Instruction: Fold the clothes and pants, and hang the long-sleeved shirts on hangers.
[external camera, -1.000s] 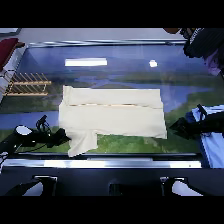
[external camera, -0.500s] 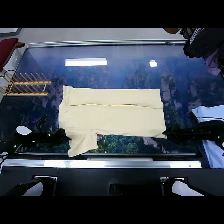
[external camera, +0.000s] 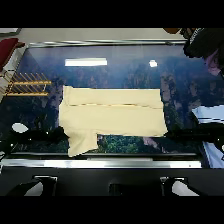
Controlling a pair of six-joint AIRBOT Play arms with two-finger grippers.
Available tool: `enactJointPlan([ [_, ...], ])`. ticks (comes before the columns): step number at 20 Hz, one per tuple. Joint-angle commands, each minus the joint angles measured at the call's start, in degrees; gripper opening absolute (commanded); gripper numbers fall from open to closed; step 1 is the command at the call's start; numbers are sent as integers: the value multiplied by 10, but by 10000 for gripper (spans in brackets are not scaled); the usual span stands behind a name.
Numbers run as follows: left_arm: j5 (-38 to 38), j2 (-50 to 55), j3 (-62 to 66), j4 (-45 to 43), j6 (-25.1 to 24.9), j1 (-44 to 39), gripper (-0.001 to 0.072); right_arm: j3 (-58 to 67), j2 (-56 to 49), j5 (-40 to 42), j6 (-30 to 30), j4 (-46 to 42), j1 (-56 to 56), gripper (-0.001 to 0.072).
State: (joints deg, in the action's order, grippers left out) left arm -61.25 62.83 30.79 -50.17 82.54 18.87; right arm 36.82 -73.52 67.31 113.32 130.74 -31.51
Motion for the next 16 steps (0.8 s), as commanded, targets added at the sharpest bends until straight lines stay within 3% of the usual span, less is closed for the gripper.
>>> enactJointPlan([
  [1,-80,-54,22,-61,49,0,14,0,55,62,-49,-46,0,28],
  [5,-157,-186,22,-157,150,0,13,-1,162,139,-154,-156,0,28],
  [8,-185,-267,22,-175,185,0,13,0,232,174,-195,-164,0,28],
  [10,-182,-287,26,-162,186,0,12,0,264,158,-186,-126,0,28],
  [12,-156,-272,38,-140,166,0,12,4,268,106,-136,-55,1,27],
  [14,-122,-225,66,-130,142,-1,12,10,256,39,-91,2,2,27],
  [16,-96,-156,111,-131,115,-1,12,33,224,-14,-71,-9,50,27],
])
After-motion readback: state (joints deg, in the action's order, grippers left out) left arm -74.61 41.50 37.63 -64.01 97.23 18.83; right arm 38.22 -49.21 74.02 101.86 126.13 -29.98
